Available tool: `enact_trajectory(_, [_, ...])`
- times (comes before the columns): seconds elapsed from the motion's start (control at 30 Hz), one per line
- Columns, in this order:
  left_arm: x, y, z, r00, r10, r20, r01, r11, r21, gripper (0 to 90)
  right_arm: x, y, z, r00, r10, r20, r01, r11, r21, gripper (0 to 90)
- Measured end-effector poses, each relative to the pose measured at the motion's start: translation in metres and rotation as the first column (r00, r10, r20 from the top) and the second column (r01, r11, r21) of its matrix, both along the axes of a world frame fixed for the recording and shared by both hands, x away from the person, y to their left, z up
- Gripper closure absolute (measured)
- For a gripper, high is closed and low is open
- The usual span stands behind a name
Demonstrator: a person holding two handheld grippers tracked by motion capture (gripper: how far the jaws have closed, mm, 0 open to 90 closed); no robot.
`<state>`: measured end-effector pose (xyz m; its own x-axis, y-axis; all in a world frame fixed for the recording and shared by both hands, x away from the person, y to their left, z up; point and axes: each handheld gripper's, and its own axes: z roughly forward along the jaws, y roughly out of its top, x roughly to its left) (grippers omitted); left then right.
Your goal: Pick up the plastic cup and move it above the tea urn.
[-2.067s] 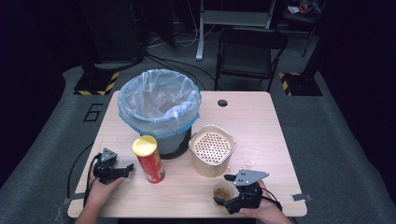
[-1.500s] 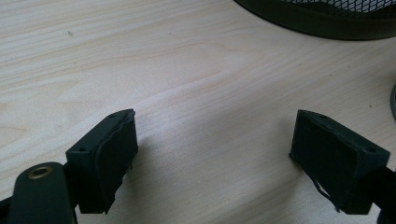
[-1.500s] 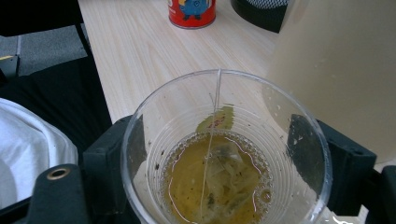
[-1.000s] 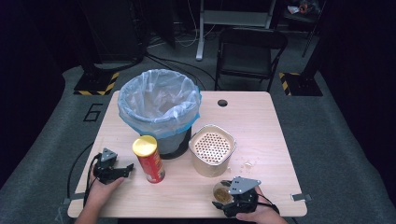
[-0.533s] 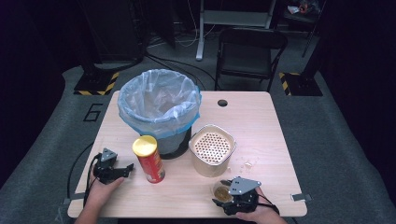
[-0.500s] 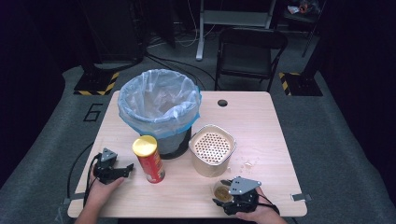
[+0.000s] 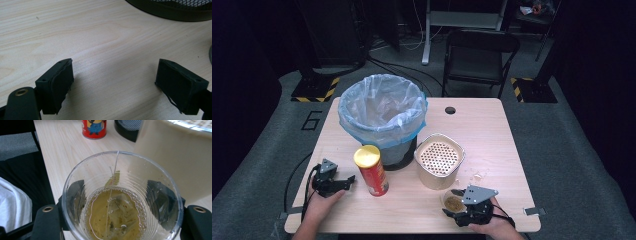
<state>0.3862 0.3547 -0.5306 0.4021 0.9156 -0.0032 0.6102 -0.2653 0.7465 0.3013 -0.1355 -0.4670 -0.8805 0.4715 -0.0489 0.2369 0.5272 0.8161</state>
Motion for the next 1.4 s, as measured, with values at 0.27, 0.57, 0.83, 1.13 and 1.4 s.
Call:
enact_trajectory(0.27, [0.000,0.000,0.000,1.0000,0.000,0.000,0.000,1.0000,0.000,14.1,0.006,-0.015,0.020,0.9989,-0.046,-0.006,0.046,0.9987,0.022,32.6])
enact_trajectory(0.57, [0.000,0.000,0.000,1.0000,0.000,0.000,0.000,1.0000,-0.001,14.1,0.018,-0.035,0.039,0.9951,-0.099,0.000,0.099,0.9947,0.026,32.8])
enact_trajectory(0.83, [0.000,0.000,0.000,1.0000,0.000,0.000,0.000,1.0000,0.000,14.1,0.030,-0.048,0.049,0.9882,-0.152,0.016,0.152,0.9883,0.014,32.8])
enact_trajectory(1.13, [0.000,0.000,0.000,1.0000,0.001,0.000,-0.001,1.0000,0.000,14.1,0.048,-0.060,0.059,0.9782,-0.206,0.022,0.206,0.9781,0.033,33.5])
enact_trajectory(1.4, [0.000,0.000,0.000,1.0000,0.001,0.000,-0.001,1.0000,0.000,14.2,0.063,-0.064,0.066,0.9784,-0.204,0.031,0.203,0.9786,0.031,33.9])
